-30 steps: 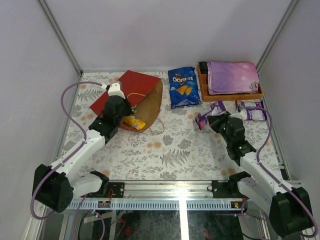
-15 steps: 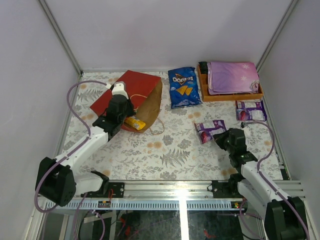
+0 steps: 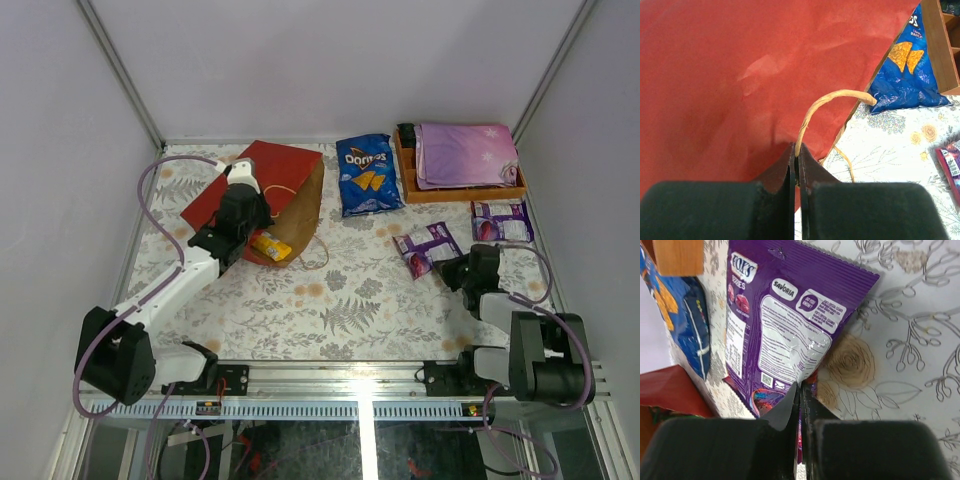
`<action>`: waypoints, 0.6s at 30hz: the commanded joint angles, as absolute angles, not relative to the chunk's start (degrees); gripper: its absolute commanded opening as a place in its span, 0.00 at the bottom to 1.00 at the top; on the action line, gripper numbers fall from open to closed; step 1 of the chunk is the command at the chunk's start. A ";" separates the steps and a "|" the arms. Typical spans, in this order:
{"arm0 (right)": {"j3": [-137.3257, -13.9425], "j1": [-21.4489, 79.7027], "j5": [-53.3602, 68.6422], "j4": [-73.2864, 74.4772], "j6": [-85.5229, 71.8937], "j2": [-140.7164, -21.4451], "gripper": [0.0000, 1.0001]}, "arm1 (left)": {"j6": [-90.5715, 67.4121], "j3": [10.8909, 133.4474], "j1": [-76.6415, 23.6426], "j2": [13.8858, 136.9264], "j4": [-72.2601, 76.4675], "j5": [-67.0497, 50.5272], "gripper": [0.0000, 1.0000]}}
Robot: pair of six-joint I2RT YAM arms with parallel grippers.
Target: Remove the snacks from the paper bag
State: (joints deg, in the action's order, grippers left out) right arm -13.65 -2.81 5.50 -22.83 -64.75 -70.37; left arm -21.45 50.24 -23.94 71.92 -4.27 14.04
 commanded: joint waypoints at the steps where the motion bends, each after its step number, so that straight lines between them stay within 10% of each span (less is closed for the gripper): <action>1: -16.33 -4.52 4.53 -27.50 -68.65 -72.39 0.00 | -21.53 52.23 -23.47 72.60 -4.22 14.03 0.00; 18: -29.77 -6.71 -1.96 -31.54 -74.67 -85.23 0.00 | -21.27 50.12 -23.47 73.15 -2.99 14.14 0.00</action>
